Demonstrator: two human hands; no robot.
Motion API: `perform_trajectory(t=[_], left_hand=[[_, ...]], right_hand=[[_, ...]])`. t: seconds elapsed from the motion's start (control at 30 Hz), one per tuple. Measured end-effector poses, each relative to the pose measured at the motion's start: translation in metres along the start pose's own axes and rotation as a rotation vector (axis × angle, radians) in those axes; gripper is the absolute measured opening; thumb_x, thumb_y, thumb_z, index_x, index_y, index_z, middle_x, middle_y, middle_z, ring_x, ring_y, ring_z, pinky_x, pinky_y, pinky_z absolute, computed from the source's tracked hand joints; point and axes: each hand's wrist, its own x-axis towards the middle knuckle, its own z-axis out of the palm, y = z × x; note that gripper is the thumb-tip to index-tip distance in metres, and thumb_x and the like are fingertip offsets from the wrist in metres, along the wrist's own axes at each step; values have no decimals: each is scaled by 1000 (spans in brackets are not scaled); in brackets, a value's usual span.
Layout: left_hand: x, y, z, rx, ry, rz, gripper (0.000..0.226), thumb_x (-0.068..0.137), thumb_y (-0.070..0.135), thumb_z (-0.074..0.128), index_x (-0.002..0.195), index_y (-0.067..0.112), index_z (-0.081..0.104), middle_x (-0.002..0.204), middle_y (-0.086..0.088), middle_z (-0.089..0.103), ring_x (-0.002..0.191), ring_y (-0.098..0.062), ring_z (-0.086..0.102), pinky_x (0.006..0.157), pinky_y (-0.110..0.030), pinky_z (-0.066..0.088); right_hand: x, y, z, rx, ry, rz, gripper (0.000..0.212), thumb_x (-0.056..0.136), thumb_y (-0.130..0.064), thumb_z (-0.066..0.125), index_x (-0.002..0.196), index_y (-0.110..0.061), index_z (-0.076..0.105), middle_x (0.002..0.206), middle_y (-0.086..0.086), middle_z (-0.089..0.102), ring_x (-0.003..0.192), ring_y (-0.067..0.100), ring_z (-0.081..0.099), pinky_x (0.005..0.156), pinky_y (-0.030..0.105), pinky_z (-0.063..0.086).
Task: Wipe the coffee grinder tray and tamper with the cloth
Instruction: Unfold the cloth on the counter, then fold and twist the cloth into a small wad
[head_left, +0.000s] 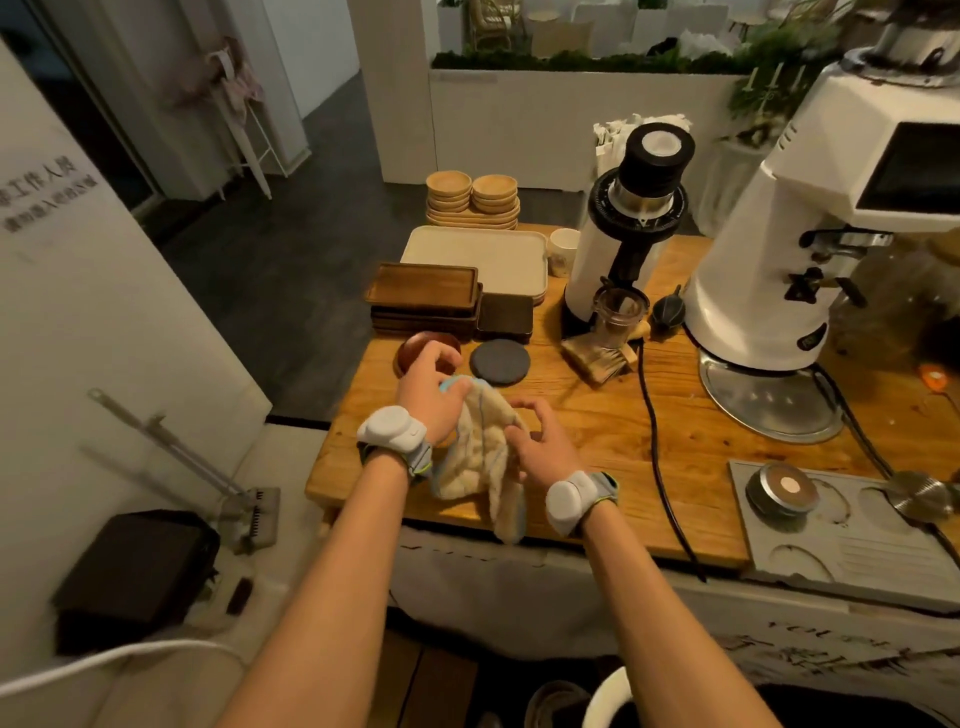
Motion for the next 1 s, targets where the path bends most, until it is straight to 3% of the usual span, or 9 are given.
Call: perform_trajectory(t=[0.1, 0.17, 0.23, 0.33, 0.43, 0.6, 0.67, 0.8, 1.0], left_hand=[[-7, -30, 12, 33, 19, -16, 12, 90, 6, 60, 93, 16, 55, 94, 3, 61, 88, -14, 61, 73, -32, 49], [-13, -44, 21, 83, 26, -42, 15, 88, 4, 58, 85, 18, 58, 90, 5, 62, 88, -14, 61, 69, -26, 44], [-19, -56, 30, 166, -4, -86, 9, 89, 12, 60, 90, 20, 65, 102, 1, 62, 96, -18, 61, 75, -23, 44], [-33, -71, 44, 292, -58, -112, 18, 88, 26, 67, 104, 16, 66, 126, -1, 51, 115, -24, 50, 92, -30, 44], [-46, -79, 46, 411, -46, -30, 24, 83, 28, 73, 106, 23, 67, 132, 10, 47, 118, -24, 36, 97, -41, 43], [-45, -80, 48, 260, -113, 47, 20, 85, 8, 70, 104, 15, 71, 105, 3, 54, 100, -21, 57, 81, -26, 48], [-46, -78, 51, 242, -126, 9, 21, 90, 9, 65, 110, 13, 69, 110, -1, 58, 102, -22, 61, 84, -25, 49], [-49, -82, 54, 205, -188, -40, 33, 94, 26, 59, 125, 16, 62, 126, -3, 55, 115, -21, 56, 101, -39, 48], [-39, -91, 59, 202, -126, 14, 39, 90, 10, 64, 129, 14, 62, 127, -1, 55, 115, -20, 57, 101, -34, 48]], right_hand=[[1, 16, 9, -144, 10, -36, 24, 92, -24, 54, 112, -37, 55, 90, 0, 69, 72, 20, 66, 66, 40, 58], [2, 24, 13, -230, 4, -66, 25, 92, -18, 56, 114, -32, 58, 93, -16, 60, 75, 9, 58, 68, 25, 54], [2, 28, 16, -296, -7, -94, 28, 91, -15, 58, 116, -27, 62, 89, -16, 57, 77, 1, 52, 64, 16, 45], [0, 32, 20, -364, -27, -145, 30, 89, -22, 65, 118, -24, 67, 101, -5, 68, 93, 13, 60, 83, 33, 51], [-4, 32, 18, -377, -89, -200, 40, 82, -26, 73, 122, -24, 66, 116, -4, 68, 112, 19, 58, 95, 41, 49], [-4, 31, 14, -402, -139, -183, 60, 67, -26, 85, 123, -30, 64, 120, -2, 61, 118, 16, 51, 98, 38, 48], [-3, 32, 16, -464, -120, -163, 60, 68, -27, 84, 124, -32, 63, 119, 1, 56, 115, 16, 50, 98, 32, 44], [-1, 33, 23, -516, -38, -167, 50, 74, -22, 79, 121, -33, 65, 109, 2, 58, 103, 17, 54, 83, 20, 34], [13, 31, 33, -540, 23, -152, 42, 78, -18, 74, 116, -34, 69, 103, -3, 60, 99, 19, 57, 82, 23, 36]])
